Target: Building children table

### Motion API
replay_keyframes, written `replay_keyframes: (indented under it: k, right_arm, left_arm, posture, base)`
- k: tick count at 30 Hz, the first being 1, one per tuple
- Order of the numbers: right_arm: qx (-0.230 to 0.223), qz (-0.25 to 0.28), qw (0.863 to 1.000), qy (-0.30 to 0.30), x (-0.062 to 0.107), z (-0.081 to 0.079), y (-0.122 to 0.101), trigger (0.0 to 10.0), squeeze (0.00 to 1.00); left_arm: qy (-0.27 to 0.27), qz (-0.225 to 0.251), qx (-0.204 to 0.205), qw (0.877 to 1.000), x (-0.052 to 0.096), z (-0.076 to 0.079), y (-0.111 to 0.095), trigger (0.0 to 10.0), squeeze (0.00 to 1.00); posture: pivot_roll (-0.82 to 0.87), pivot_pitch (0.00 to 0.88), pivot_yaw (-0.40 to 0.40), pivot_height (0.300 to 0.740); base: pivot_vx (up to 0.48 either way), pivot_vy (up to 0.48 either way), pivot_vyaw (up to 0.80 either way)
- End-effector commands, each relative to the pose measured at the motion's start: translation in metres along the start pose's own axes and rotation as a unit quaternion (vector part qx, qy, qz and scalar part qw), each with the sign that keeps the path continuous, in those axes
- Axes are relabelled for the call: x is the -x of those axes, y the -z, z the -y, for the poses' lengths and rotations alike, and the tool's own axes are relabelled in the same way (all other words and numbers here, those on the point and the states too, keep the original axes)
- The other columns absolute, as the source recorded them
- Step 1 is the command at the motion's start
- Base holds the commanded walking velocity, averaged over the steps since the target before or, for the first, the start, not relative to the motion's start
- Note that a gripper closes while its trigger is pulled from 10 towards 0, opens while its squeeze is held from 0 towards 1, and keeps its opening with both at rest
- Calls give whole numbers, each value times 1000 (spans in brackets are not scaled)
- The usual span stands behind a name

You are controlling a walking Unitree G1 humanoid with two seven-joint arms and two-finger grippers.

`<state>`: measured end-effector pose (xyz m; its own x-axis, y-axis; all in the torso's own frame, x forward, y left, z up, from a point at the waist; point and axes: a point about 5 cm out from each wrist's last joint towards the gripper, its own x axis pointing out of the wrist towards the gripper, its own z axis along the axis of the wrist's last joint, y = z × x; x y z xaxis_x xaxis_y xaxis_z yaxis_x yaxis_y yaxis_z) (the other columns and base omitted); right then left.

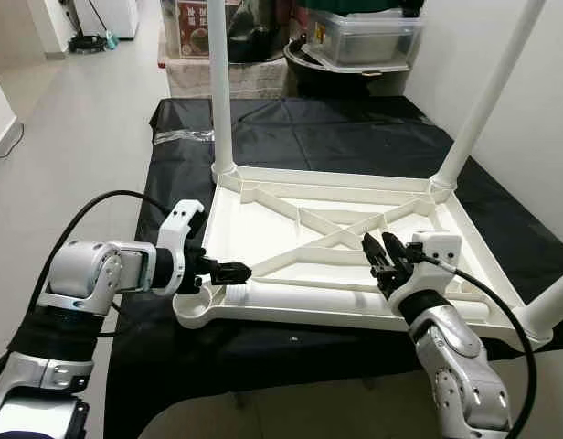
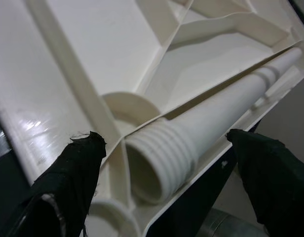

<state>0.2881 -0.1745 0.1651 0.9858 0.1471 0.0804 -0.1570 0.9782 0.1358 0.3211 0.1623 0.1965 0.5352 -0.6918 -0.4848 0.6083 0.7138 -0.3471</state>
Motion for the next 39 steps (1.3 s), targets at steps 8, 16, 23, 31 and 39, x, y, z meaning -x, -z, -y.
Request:
replay_keyframes:
  k: [8, 16, 23, 31, 39]
  right_arm:
    - [-6, 1, 1000, 7, 0, 3, 2, 10000, 0]
    - [-11, -3, 1000, 13, 0, 4, 6, 10000, 0]
    - [-12, -2, 1000, 16, 0, 5, 6, 10000, 0]
    - [-8, 0, 1000, 21, 2, 8, 5, 10000, 0]
    - [-7, 1, 1000, 23, 2, 9, 4, 10000, 0]
  left_arm:
    - [28, -23, 35, 999, -7, 8, 2, 10000, 0]
    - [40, -35, 45, 998, -4, 10, -5, 10000, 0]
    - [44, -54, 57, 996, -7, 11, 2, 10000, 0]
    - [51, -67, 75, 994, -11, 13, 8, 10000, 0]
    - [70, -75, 96, 990, -22, 17, 16, 10000, 0]
  posture:
    - [118, 73, -103, 740]
    - [126, 65, -93, 740]
    - [121, 64, -91, 740]
    - [118, 62, -90, 740]
    - [109, 59, -90, 740]
  base:
    - [0, 0, 0]
    - [0, 0, 0]
    - [0, 0, 0]
    - [0, 0, 0]
    - [0, 0, 0]
